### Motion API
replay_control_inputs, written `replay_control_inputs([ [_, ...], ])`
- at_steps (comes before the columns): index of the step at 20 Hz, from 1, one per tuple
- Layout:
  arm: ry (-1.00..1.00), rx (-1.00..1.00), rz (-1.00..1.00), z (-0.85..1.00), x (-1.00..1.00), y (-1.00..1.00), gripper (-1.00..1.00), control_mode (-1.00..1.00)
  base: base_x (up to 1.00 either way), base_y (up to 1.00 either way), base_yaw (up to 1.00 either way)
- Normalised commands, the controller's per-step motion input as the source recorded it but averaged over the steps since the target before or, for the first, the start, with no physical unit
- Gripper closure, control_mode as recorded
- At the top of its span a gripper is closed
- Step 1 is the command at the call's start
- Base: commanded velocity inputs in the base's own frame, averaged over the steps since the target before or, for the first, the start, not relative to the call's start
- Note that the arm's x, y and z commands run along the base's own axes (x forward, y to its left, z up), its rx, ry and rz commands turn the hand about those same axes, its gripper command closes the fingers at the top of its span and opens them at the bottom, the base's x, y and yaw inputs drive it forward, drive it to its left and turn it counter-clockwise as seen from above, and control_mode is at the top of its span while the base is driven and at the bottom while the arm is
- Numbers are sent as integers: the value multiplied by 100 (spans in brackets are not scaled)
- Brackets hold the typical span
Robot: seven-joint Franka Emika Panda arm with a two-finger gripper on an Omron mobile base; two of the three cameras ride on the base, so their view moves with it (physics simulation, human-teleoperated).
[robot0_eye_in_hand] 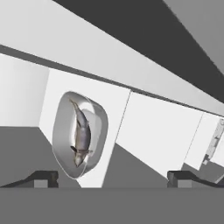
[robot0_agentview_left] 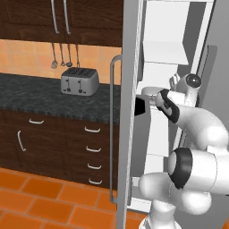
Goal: Take the meat container that has the fish and place it on the second highest rack of the freezer. Then take the vegetable container that has the broccoli and cucumber and place it on the highest rack of the freezer.
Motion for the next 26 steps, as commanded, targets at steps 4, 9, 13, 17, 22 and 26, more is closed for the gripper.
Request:
replay_control_inputs([
  [4, 0, -1, 0, 72, -93, 41, -100, -100, 0, 0, 0],
  [9, 0, 0, 2, 81, -100, 17, -100, -100, 0, 0, 0],
  [13, 0, 0, 2, 78, -100, 21, -100, -100, 0, 0, 0],
  [17, -6, 0, 0, 56, -100, 30, -100, -100, 0, 0, 0],
  [22, -14, 0, 0, 41, -94, 26, -100, -100, 0, 0, 0],
  [26, -12, 0, 0, 14, -90, 14, -100, -100, 0, 0, 0],
])
